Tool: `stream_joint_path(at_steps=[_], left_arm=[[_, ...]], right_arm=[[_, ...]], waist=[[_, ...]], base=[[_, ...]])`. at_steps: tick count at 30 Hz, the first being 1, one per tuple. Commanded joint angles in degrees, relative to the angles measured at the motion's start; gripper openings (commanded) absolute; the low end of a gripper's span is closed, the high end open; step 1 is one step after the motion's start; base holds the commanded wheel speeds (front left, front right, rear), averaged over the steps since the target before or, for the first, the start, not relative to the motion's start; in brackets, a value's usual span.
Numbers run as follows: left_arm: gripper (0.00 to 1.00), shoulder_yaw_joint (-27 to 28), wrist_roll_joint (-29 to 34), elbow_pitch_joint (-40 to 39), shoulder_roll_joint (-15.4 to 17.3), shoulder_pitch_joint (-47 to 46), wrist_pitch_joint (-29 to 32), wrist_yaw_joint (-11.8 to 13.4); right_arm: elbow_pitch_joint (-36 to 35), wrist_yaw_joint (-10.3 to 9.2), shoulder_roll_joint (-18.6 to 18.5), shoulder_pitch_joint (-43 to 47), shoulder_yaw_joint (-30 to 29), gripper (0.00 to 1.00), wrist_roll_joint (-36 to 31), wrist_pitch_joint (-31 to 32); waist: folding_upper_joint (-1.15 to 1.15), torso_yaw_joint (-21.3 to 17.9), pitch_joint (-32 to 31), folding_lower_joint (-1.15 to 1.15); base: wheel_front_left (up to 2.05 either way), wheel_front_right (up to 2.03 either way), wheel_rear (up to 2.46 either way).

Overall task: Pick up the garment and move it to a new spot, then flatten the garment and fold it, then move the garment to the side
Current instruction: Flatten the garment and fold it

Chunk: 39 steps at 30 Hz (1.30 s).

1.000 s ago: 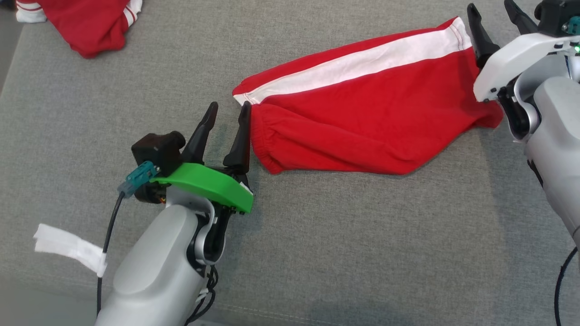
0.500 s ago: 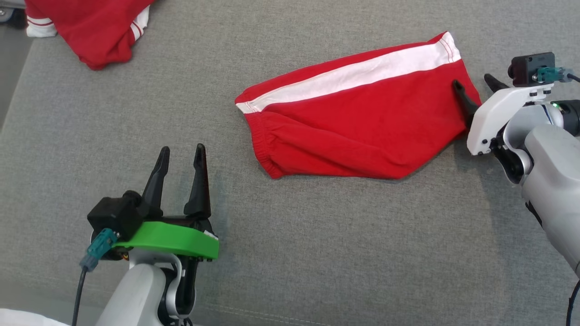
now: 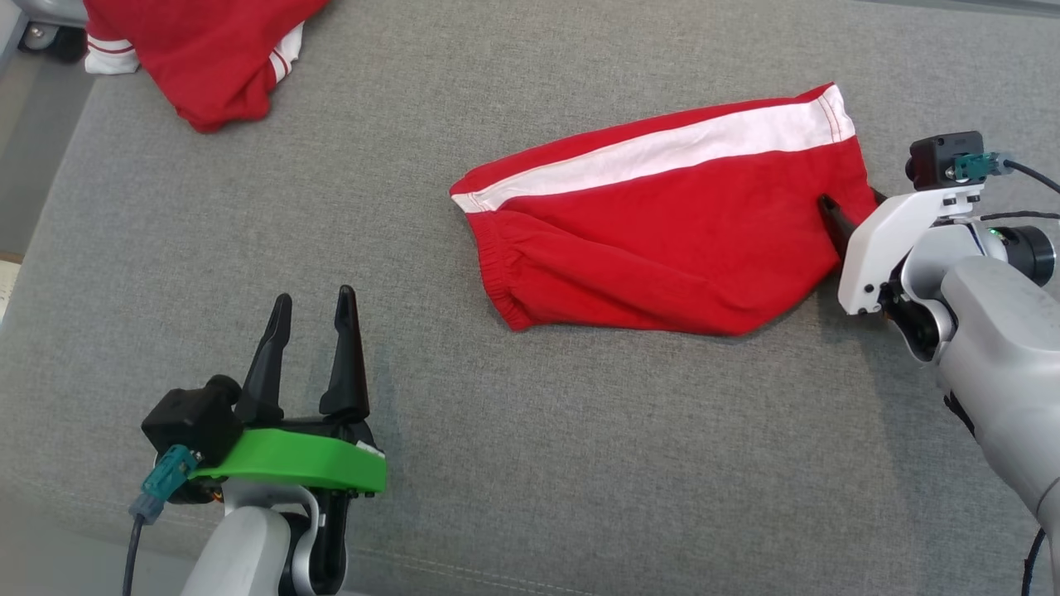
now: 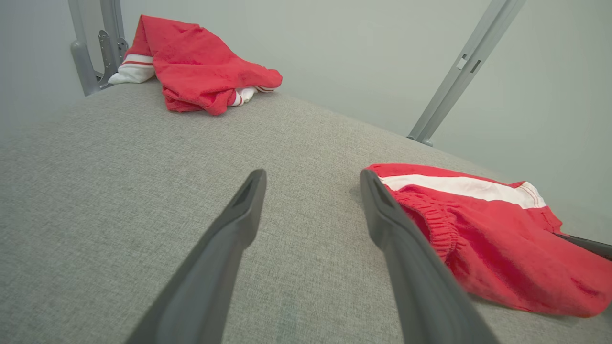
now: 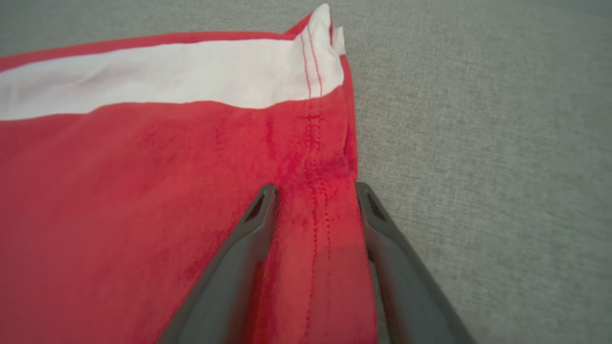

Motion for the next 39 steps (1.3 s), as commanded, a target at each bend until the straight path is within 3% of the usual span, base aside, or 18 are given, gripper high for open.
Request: stream_joint_path(at_steps=[1,2,14,29,39], left_arm=[[1.0,0.3,0.7,0.1,-0.2,0.8,-0.2,-0.3],[1.0,0.4,0.8,0.2,-0.2,0.9,-0.2,-0.4],[1.0,2.0,1.9,0.6,-0.3,1.7,-0.2,-0.9],[1.0,1.4,2.4,-0.3,0.6,3.9,0.1,-0.6],[1.0,0.6,2.7,-1.0,1.0,4.8,0.3,-0.3]], right_arm=[[0.9,0.0,0.7,2.5,0.7,0.09,0.4,0.6],[1.0,0.0,0.9,2.6,0.5,0.0,0.6,0.1],[-2.0,-0.05,1.9,5.3,-4.2,0.0,8.8,-6.4],[-12.4,-0.05,-4.7,19.0,-7.1,0.0,17.7,-10.7],[-11.7,-0.05,-4.6,21.9,-9.6,0.0,19.0,-13.1]], waist=[[0.1,-0.1,-0.1,0.0],[0.1,-0.2,-0.2,0.0],[0.1,-2.3,-1.5,0.0],[0.1,-8.0,-5.9,0.0],[0.1,-9.9,-7.5,0.0]], base=[[0.0,0.0,0.0],[0.0,0.0,0.0],[0.0,0.0,0.0],[0.0,0.0,0.0],[0.0,0.0,0.0]])
